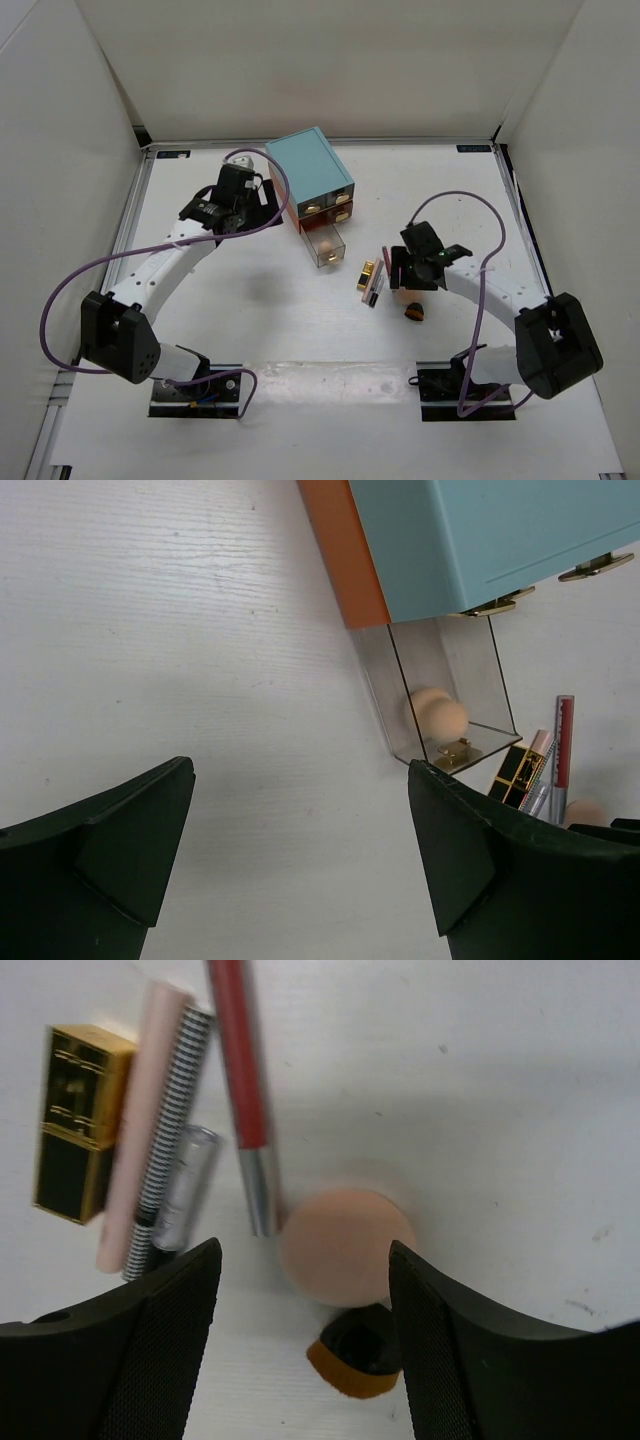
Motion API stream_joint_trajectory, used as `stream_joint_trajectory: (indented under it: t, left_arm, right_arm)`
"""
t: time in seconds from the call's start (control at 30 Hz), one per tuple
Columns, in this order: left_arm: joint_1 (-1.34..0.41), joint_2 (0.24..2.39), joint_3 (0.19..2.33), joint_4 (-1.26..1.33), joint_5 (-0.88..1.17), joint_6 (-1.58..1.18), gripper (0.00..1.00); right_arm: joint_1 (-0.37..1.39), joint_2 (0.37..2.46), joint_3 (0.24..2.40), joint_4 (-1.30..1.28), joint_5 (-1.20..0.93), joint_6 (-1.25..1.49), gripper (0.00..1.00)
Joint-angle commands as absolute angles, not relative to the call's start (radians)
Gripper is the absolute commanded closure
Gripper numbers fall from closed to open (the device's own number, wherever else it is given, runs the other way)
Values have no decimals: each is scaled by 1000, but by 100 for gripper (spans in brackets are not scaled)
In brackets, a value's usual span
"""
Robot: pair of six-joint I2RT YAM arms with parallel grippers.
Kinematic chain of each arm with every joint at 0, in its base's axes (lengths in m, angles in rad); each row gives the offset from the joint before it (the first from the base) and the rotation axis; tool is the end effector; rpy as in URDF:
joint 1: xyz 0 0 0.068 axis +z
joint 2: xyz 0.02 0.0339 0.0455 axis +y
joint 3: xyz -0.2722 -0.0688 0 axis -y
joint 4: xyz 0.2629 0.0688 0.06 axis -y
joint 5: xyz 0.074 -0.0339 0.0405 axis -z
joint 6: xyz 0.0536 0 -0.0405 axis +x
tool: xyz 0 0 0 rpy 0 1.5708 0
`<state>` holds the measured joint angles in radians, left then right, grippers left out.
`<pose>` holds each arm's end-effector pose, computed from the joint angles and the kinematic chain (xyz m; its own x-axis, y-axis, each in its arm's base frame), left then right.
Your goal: Organize the makeup
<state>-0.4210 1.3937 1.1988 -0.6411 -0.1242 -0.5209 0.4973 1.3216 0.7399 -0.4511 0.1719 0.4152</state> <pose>0.3010 -0.1275 0.2950 -0.7515 -0.2046 -0.6273 -0.0510 0.9659 -0.2539 0.2421 0.1210 0.1741 -0.8491 -0.0087 -0.5281 -0.0552 0.9959 0.0723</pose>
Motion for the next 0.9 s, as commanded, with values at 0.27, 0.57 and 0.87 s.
stream_joint_trajectory:
  t: [0.27,0.57,0.87]
  left_arm:
    - [-428,1368,1166,-607,-94,-531,2]
    - [-428,1381,1172,-601,-95,-537,2]
    - [-433,1387,1166,-598,-95,-537,2]
  right_arm:
    - [347,1221,601,-405,190,506,31]
    - [351,1264,571,-362,163,503,54]
    - [350,1267,558,-331,156,528,90]
